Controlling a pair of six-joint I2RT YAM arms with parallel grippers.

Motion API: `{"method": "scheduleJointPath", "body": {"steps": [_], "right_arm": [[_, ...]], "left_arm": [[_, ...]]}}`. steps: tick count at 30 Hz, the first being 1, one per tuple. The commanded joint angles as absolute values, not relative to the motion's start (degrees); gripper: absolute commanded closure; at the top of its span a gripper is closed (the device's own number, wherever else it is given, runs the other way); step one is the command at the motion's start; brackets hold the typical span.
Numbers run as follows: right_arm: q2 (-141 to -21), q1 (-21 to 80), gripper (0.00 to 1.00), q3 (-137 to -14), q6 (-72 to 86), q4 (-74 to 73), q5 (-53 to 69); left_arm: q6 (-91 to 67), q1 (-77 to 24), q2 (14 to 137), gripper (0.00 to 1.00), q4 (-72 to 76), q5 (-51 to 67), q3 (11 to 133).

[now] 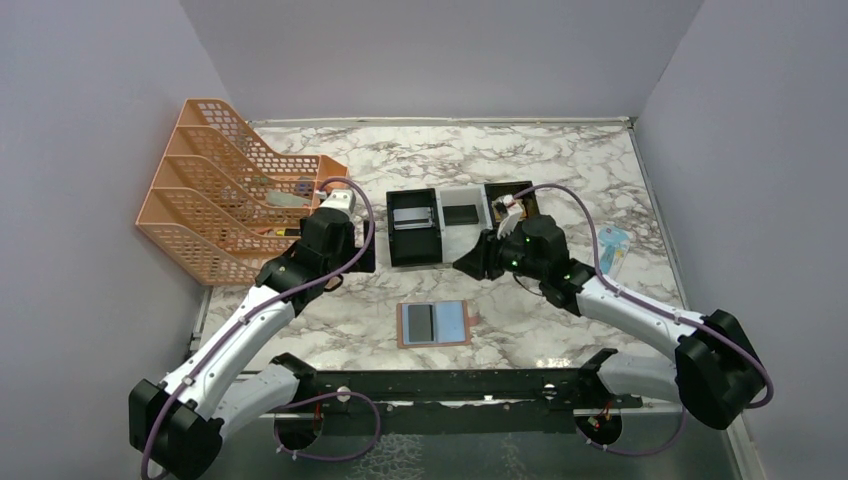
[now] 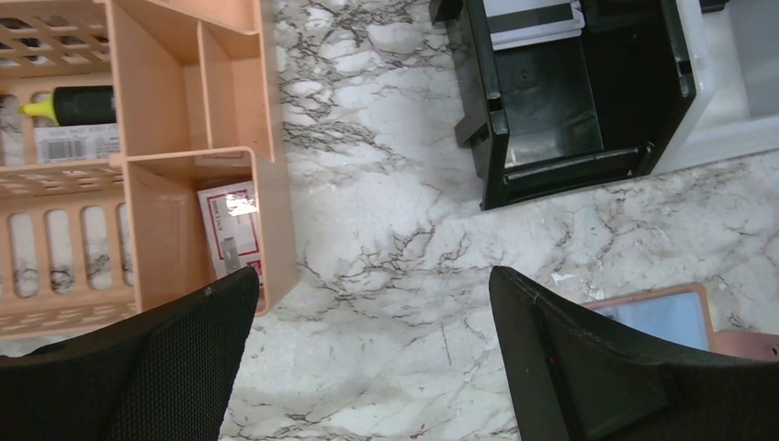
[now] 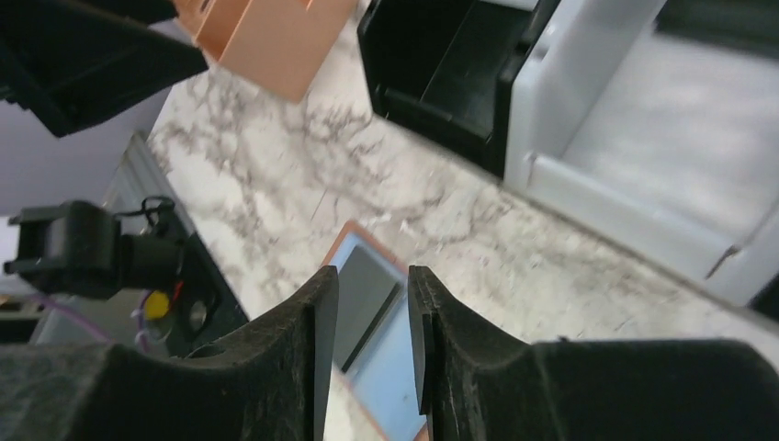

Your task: Take the credit cards out of the card holder

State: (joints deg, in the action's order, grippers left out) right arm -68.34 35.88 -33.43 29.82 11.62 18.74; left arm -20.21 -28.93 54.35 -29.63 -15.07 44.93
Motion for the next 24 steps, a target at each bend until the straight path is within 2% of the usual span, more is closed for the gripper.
{"method": "scheduleJointPath", "body": {"steps": [1, 5, 8, 10, 14, 24], "right_arm": [[-66.57, 35.68, 0.65, -36.0, 31.93, 0.6, 28.74], [-64.07, 35.64, 0.64, -34.26, 32.9, -2.08, 27.84], [-63.41, 35.93, 0.56, -30.31, 36.27, 1.64, 30.89], [-63.81, 36.8, 0.54, -27.64, 37.88, 4.64, 32.93], [-65.11, 40.46, 0.54, -25.24, 39.58, 5.98, 29.48], [-73.6, 46.22, 0.61, -22.13, 47.84, 16.37, 26.11]], "left_arm": [[-22.38, -28.65, 55.32, 0.01, -27.27, -6.34, 43.26], [-24.07, -28.65, 58.96, 0.01, -26.63, 2.31, 43.8], [-25.85, -28.74, 59.82, 0.03, -24.51, 6.41, 42.66], [-28.47, -28.82, 60.15, 0.04, -23.44, 8.22, 41.34], [-34.07, -30.69, 59.76, 0.13, -16.76, 12.94, 35.75], [-43.65, -43.69, 59.19, 0.32, -11.18, 6.43, 29.5]]}}
